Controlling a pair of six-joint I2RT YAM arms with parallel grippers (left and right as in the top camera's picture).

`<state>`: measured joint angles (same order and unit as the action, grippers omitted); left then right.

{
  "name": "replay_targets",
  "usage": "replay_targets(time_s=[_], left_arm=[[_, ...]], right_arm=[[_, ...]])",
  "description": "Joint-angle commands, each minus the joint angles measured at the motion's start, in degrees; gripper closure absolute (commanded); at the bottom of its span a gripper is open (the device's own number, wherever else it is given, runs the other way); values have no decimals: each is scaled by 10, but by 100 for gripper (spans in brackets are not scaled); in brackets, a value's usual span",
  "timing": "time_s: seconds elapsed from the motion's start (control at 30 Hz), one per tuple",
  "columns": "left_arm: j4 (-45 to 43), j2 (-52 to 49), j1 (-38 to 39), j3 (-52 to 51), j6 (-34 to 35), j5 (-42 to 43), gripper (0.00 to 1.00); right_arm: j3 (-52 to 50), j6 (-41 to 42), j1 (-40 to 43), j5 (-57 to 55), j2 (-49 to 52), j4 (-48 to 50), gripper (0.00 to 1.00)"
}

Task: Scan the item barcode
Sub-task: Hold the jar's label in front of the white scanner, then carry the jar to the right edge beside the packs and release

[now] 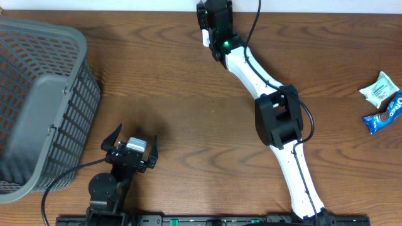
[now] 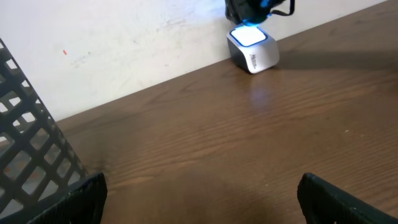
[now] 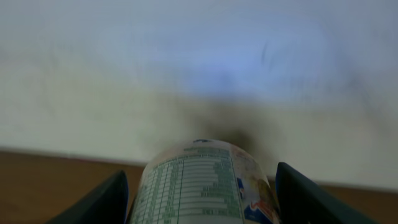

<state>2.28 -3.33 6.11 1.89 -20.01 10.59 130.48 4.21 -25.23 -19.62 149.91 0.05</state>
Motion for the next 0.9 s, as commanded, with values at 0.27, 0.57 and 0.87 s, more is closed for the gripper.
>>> replay_targets(time_s=[0.27,0.57,0.87], left_arm=[[6,2,0,-17,-9,5,2],[6,2,0,-17,-9,5,2],[6,2,0,-17,-9,5,2]], right_arm=[[10,94,62,-12,-221,-434,46],[9,140,190,65,-235,-747,46],[-57,142,324,152,-224,-818,45]])
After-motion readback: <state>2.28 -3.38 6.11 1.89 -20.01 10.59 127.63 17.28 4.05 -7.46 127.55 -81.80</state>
